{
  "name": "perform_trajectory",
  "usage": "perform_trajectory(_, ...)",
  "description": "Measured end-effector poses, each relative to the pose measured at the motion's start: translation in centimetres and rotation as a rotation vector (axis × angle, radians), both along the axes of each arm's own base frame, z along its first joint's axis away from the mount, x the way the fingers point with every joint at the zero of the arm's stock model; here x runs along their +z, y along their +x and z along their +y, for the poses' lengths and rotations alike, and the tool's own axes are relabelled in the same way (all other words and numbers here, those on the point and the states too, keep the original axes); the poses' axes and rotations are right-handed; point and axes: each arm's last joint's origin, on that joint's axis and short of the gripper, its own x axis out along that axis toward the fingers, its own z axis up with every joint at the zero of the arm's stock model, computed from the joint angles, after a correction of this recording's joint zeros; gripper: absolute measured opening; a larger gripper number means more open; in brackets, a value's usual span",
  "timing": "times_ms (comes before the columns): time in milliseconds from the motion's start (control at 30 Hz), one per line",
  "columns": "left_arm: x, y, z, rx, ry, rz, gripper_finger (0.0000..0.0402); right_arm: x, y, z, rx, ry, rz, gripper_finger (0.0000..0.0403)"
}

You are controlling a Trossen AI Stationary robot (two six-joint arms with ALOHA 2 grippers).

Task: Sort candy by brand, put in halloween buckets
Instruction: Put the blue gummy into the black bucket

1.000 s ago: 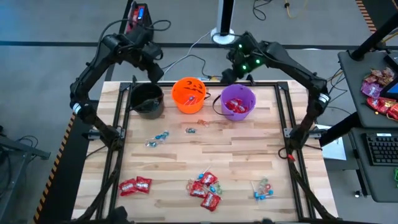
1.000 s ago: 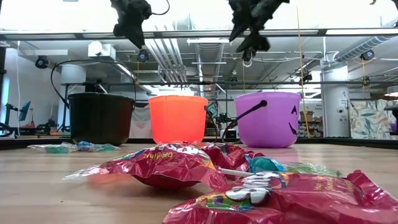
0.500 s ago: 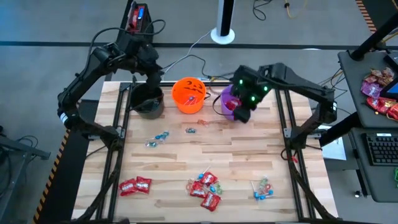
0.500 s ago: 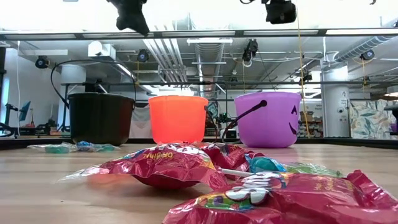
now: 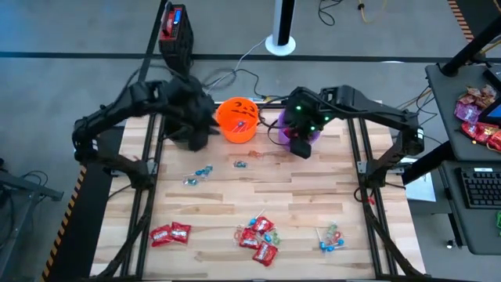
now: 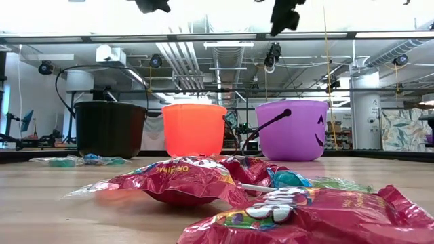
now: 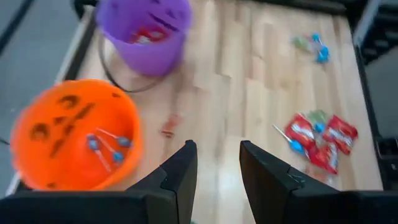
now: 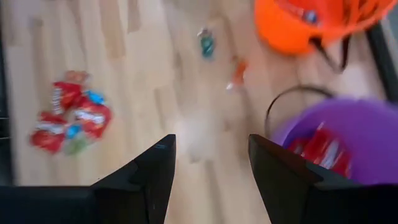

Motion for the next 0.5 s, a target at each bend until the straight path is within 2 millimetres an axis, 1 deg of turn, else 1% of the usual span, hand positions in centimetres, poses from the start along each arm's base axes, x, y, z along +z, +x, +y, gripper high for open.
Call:
perform_trajectory(100, -1.5, 0.8, -1.2, -0.018, 0.019, 0.05, 0.0104, -1.3, 0.9, -0.2, 0.059, -0.054, -0.023, 0.0194)
perform_trajectory(233, -5.3, 2.1, -1.9, -0.08, 0.039, 0.107, 0.0104, -2.7, 1.0, -0.3, 0.061, -0.072, 0.009, 0.0194)
perform_trajectory(300, -7.5, 3.1, -2.3, -0.08, 0.02, 0.102, 0.0104, -2.8, 0.2, -0.2, 0.02, -0.098, 0.022, 0.0194)
perform_trajectory(367, -9.8, 3.8, -3.1, -0.103, 0.013, 0.101, 0.0104, -2.4, -1.2, 0.1, -0.021, -0.121, 0.006, 0.0194)
perform_trajectory(500, -14.3, 4.9, -4.6, -0.12, 0.102, 0.061, 0.0104, -1.6, -4.5, 0.7, -0.107, -0.159, -0.098, 0.0194)
